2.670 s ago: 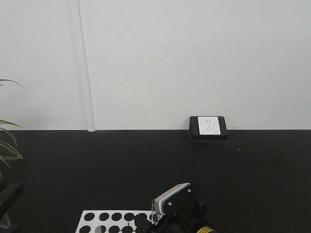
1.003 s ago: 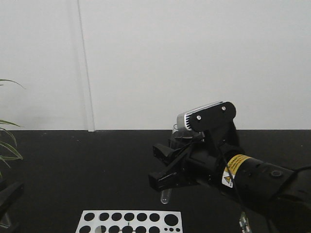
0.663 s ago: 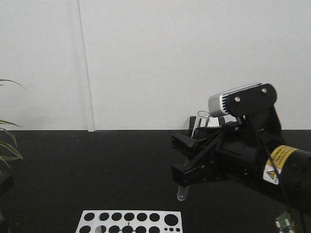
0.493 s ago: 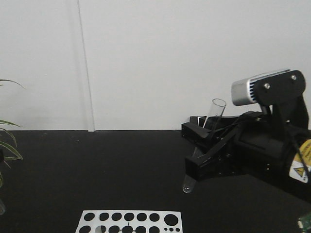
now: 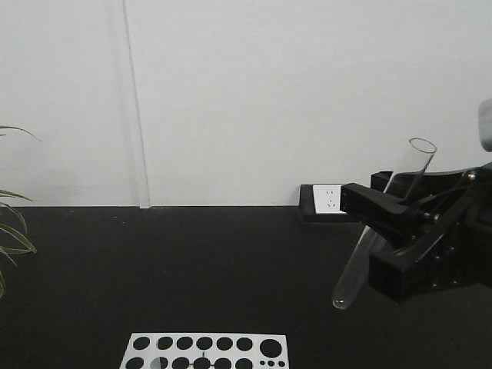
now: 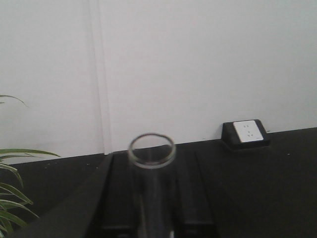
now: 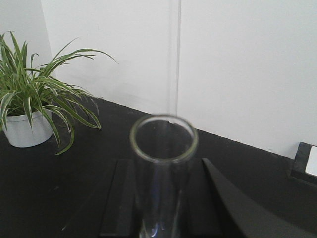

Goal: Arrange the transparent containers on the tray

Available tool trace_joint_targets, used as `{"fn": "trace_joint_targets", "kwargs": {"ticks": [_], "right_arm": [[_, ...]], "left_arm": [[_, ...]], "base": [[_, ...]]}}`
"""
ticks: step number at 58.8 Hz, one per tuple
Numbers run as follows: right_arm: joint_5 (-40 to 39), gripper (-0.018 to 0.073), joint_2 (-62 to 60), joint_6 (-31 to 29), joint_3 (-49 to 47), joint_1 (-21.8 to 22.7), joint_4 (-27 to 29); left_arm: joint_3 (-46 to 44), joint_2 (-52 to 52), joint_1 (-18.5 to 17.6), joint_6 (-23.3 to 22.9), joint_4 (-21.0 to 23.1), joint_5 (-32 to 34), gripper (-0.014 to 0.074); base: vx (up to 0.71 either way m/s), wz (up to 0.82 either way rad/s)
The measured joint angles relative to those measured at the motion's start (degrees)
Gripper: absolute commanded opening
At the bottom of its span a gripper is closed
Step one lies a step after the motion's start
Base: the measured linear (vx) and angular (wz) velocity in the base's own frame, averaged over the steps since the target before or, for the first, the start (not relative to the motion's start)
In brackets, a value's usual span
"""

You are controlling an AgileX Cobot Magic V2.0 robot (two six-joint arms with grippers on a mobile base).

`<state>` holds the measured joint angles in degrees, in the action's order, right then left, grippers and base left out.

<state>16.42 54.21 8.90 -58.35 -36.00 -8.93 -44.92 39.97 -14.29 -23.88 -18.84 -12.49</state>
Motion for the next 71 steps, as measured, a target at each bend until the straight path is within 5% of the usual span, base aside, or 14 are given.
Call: {"fn": "trace_joint_targets", "kwargs": {"ticks": [22,71], "right_arm": [[-1.04,0.0159,-0.20,-0.18,0.00,0.00,0.14],[-0.28,0.0159,-0.20,-0.20,0.00,0.00,0.20]], "left_arm": [[-0.07,-0.73,-1.96,3.83,1.26,-3.04,0.0129],[-0.07,-0.73,-1.96,4.05,1.28,-4.27,0.0129]], "base": [[0.00,0.00],[0.00,0.00]]}}
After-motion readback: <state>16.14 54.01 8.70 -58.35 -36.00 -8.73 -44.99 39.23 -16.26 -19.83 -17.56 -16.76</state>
